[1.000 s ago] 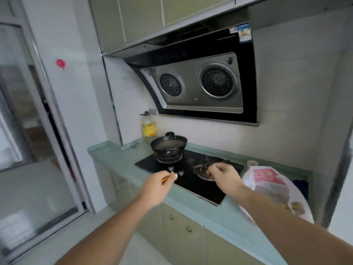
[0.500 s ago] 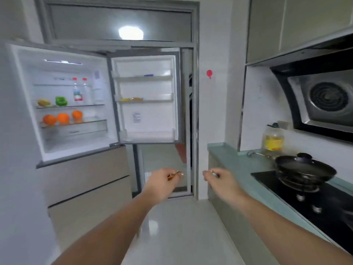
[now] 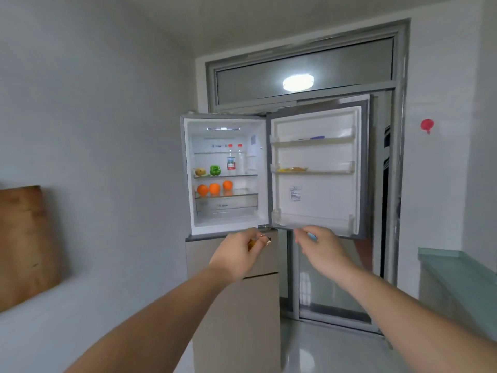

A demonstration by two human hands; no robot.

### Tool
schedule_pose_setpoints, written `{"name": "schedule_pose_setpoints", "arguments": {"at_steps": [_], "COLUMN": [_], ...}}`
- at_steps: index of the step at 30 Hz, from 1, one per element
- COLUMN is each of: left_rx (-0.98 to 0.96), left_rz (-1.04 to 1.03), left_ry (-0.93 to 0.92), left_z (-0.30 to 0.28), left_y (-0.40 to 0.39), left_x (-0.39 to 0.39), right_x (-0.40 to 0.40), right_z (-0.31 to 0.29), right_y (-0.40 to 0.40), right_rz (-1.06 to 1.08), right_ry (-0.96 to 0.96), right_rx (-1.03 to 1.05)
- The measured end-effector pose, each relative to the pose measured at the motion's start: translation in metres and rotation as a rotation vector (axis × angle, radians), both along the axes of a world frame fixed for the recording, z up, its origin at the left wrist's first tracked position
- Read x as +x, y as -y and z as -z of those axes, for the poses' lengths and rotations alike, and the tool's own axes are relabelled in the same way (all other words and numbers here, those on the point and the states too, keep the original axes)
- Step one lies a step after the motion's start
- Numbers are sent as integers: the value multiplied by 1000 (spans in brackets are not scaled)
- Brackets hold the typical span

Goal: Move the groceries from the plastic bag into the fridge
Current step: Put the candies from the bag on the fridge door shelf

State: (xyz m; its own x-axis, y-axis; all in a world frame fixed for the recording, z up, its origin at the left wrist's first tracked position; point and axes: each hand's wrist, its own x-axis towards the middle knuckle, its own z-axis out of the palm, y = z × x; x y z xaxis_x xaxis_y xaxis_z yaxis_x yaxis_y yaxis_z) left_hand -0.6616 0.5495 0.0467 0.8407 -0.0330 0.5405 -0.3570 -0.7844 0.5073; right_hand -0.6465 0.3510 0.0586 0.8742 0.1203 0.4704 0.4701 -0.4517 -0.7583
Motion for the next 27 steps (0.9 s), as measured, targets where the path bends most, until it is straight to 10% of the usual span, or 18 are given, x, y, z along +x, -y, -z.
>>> {"name": "schedule_pose_setpoints", "arguments": {"at_steps": [27], "left_rx": [1], "left_rz": [278], "left_ry": [130], "left_z": [-67], "left_y": [-102], "left_x": [286], "right_x": [238], "right_z": [-76], "right_y": [-123], "right_rz": [263], "right_ry": [169], "right_rx": [-80]}}
